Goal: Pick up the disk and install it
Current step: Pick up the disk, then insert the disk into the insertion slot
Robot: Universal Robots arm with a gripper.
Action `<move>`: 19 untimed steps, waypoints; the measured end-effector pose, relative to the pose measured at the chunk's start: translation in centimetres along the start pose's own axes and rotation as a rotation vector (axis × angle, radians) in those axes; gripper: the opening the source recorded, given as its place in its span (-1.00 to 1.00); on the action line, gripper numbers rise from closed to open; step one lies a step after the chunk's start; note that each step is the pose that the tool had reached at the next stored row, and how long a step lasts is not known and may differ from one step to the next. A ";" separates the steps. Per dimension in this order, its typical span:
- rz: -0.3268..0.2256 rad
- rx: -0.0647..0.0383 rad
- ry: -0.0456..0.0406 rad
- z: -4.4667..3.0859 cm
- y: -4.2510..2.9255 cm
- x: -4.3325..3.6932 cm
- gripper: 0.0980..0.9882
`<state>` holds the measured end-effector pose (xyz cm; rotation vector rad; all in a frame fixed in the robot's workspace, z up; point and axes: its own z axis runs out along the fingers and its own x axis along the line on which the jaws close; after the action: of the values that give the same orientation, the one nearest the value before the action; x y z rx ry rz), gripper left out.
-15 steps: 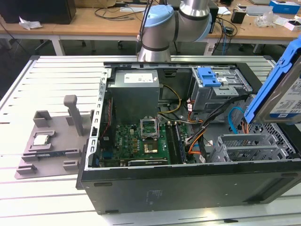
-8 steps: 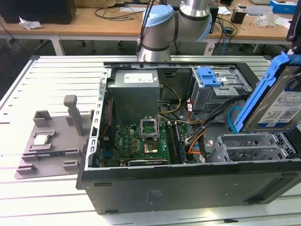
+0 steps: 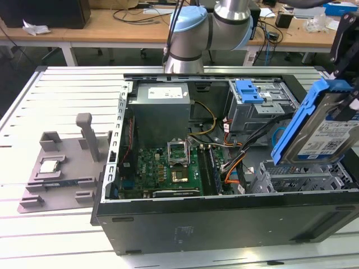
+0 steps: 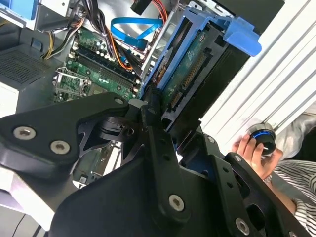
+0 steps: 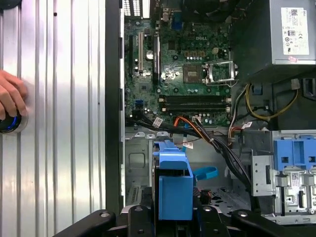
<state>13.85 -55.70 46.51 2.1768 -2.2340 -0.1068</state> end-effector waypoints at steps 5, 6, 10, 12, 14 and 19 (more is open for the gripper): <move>0.001 0.000 0.0003 0.23 0.00 0.00 -0.41; 0.001 0.000 0.0002 0.24 0.00 0.01 -0.41; 0.001 0.000 0.0002 0.25 0.00 0.00 -0.41; 0.001 0.000 0.0002 0.25 0.00 0.01 -0.41; 0.001 0.000 0.0002 0.25 0.00 0.01 -0.41; 0.010 0.000 -0.0002 0.72 -0.03 0.03 -0.41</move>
<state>13.83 -55.71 45.79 2.1653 -2.2452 -0.1065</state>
